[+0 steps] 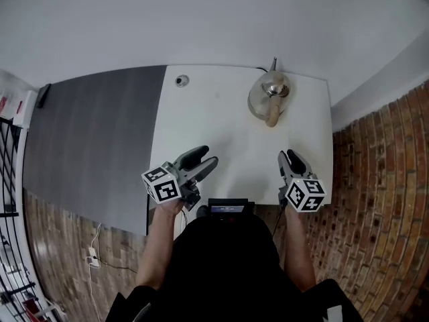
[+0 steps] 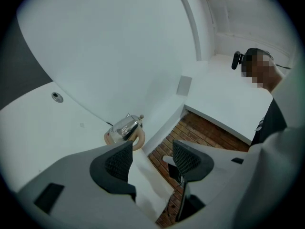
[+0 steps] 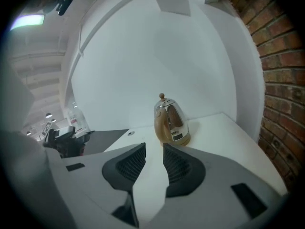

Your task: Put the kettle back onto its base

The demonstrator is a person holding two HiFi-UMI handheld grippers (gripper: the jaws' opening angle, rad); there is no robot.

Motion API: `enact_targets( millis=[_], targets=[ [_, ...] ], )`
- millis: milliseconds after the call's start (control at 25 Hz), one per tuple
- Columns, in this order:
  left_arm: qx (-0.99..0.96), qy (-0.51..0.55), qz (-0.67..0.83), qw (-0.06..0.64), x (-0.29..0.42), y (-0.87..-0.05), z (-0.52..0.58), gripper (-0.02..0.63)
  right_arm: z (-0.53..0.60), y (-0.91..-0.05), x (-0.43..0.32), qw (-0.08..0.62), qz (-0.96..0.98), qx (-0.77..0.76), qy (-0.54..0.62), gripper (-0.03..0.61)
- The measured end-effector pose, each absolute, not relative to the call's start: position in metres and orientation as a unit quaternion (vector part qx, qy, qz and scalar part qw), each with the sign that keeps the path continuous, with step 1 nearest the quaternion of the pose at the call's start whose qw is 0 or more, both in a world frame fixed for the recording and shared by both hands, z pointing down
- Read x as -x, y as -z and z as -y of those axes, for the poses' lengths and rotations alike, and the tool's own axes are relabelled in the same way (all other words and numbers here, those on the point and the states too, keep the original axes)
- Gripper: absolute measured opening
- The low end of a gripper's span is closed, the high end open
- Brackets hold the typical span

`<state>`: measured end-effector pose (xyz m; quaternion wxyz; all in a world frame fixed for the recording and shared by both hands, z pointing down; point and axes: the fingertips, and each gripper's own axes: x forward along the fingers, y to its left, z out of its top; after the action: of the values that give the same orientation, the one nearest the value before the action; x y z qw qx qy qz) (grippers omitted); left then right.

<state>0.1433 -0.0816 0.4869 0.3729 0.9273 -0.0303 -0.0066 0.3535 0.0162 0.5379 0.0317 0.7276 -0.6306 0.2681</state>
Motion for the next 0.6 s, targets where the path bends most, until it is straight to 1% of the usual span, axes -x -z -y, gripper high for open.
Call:
enact_targets(
  millis=[200,320,600],
  targets=[
    [-0.922,0.024,-0.014,0.385,-0.114,-0.478,0.054,0.281,-0.069,-0.524,-0.303,-0.044,0.609,-0.735,-0.295,0.099],
    [-0.915,0.038,-0.045,0.399,-0.103,-0.478,0.032,0.281,-0.106,-0.51,-0.273,-0.074,0.602,-0.735,-0.303,0.084],
    [-0.902,0.052,-0.097,0.418,-0.095,-0.473,-0.001,0.281,-0.155,-0.487,-0.238,-0.165,0.608,-0.711,-0.312,0.036]
  ],
)
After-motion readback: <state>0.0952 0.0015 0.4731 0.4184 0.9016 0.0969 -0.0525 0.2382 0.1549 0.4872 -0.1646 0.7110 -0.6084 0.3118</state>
